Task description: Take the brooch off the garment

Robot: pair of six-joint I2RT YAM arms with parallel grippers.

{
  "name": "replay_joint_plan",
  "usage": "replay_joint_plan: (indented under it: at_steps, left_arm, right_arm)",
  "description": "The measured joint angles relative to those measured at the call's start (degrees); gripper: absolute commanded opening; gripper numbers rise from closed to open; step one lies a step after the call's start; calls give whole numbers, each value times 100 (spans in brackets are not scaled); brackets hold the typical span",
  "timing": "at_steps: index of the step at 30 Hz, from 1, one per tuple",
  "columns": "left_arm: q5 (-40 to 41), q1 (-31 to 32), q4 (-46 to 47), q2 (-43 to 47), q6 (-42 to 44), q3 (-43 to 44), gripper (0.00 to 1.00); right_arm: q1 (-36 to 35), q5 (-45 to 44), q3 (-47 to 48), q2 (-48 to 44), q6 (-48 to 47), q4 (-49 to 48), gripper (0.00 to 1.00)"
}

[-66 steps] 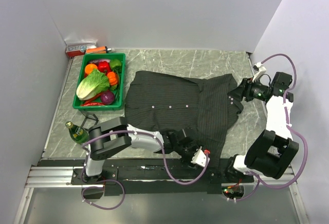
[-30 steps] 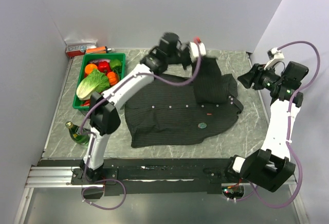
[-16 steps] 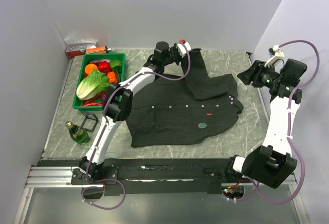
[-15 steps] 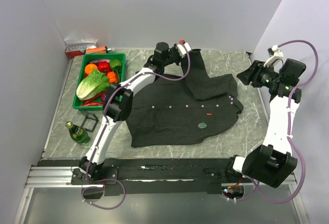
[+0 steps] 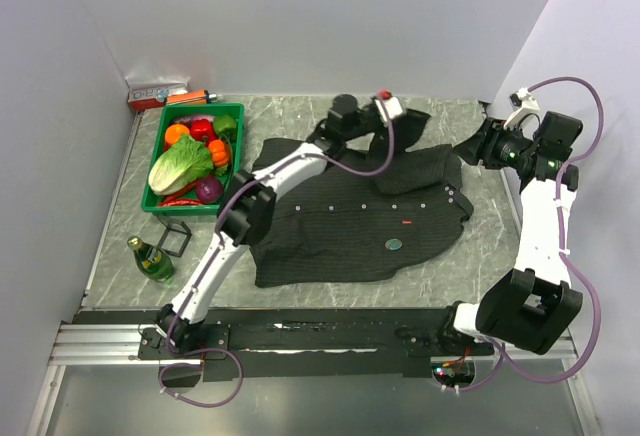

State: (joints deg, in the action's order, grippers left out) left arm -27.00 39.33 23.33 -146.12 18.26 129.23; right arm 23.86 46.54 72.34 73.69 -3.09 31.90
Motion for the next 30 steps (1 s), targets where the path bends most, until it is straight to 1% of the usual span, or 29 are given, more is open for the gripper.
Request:
replay_joint_plan:
  at_steps: [2, 4, 5, 6, 8, 9, 12, 14, 16, 18, 21, 23, 26, 28, 30]
  left_arm:
    - [-61, 184, -164, -94, 24, 203, 3]
    - [-157, 337, -348, -109, 98, 216, 8]
    - [-201, 402, -483, -109, 162, 216, 12]
    - [-254, 470, -597, -105, 192, 166, 31]
    - [-380, 575, -796, 44, 188, -210, 41]
    - [-442, 605, -935, 181, 212, -522, 51]
    - [-516, 625, -1519, 702, 243, -1484, 68]
    - [-494, 599, -1853, 964, 304, -1786, 69]
    - [-415, 562, -2332, 1270, 299, -1952, 73]
    - [-358, 511, -2828, 1659, 225, -2031, 73]
    - [-382, 442, -3386, 2415, 63, -2326, 72]
    - [-483, 378, -3670, 3104, -33, -2806, 72]
    - [-702, 345, -3807, 3882, -229, -3519, 69]
    - [-896, 350, -3814, 4140, -450, -3908, 66]
    - [-1040, 358, -3696, 4127, -752, -4188, 65]
  right_arm:
    - [0, 2, -4, 15, 0, -15, 59]
    - [-9, 9, -37, 15, -7, -63, 59]
    - [-9, 11, -50, 15, -17, -66, 59]
    - [-9, 20, -74, 15, -22, -83, 59]
    - [-9, 46, -129, 15, -37, -109, 59]
    - [-9, 63, -160, 15, -37, -120, 59]
    - [-20, 127, -264, 15, -13, -188, 59]
    - [-70, 160, -326, 17, -22, -236, 59]
    - [-173, 208, -380, 17, -122, -243, 60]
    - [-319, 302, -487, 17, -457, -205, 59]
    - [-544, 415, -695, 17, -1266, 120, 59]
    - [-680, 470, -872, 39, -2009, 505, 59]
    - [-907, 448, -1093, 201, -2981, 1029, 60]
    - [-1078, 356, -1222, 424, -3504, 1287, 60]
    - [-1231, 280, -1303, 649, -3888, 1493, 60]
